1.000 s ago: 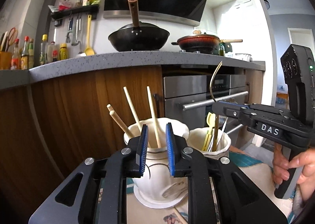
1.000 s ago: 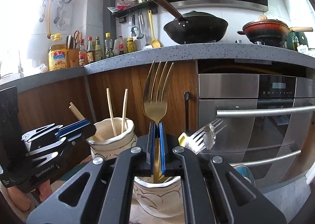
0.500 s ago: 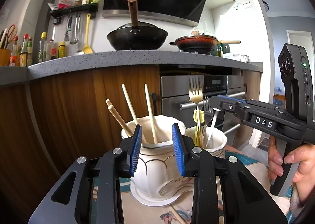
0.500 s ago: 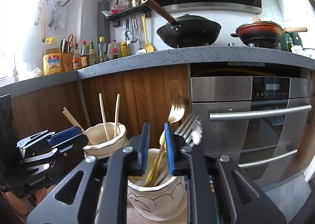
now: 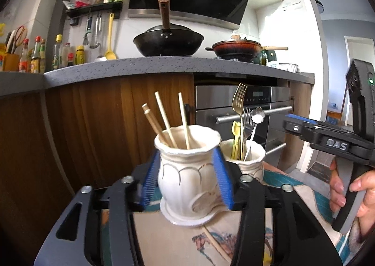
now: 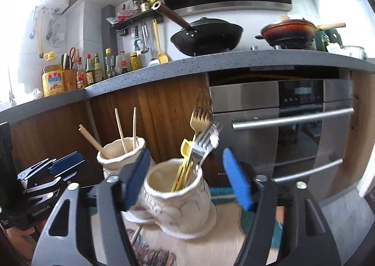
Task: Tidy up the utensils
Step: 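Move both grippers back down over the last utensils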
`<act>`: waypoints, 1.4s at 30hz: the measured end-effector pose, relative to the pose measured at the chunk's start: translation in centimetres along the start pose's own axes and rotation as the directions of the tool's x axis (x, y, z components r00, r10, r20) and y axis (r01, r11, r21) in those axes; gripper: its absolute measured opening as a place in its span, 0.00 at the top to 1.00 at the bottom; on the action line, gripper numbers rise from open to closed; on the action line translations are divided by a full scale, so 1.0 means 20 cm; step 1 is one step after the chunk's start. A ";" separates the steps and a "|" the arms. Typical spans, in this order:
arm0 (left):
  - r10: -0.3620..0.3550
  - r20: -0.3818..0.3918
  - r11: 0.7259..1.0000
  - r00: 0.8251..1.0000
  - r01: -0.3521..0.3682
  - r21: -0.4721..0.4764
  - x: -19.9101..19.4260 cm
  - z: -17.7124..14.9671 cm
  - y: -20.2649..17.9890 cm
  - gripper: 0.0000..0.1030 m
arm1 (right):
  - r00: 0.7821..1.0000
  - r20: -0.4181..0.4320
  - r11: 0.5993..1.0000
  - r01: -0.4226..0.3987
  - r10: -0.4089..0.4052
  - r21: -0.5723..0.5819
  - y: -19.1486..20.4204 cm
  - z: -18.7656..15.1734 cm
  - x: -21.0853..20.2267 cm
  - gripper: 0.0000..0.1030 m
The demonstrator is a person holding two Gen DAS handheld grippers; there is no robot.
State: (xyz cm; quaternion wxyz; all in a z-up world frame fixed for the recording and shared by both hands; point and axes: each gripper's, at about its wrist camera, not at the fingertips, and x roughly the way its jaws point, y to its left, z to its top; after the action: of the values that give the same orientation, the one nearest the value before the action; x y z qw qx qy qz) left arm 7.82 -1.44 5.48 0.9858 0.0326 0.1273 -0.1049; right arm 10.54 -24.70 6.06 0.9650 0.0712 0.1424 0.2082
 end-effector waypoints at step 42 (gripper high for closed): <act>0.031 -0.516 0.999 0.856 -0.042 -0.009 0.07 -0.47 -0.14 0.14 | 0.954 -0.287 0.996 0.086 -0.082 0.000 -0.09 -0.39 -0.14 0.05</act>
State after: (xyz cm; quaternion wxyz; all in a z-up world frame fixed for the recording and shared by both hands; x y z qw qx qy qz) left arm 6.25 -3.67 -4.10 0.9178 0.0520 0.3868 -0.0723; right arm 6.42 -26.80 -0.96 0.9418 0.0402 0.2848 0.1742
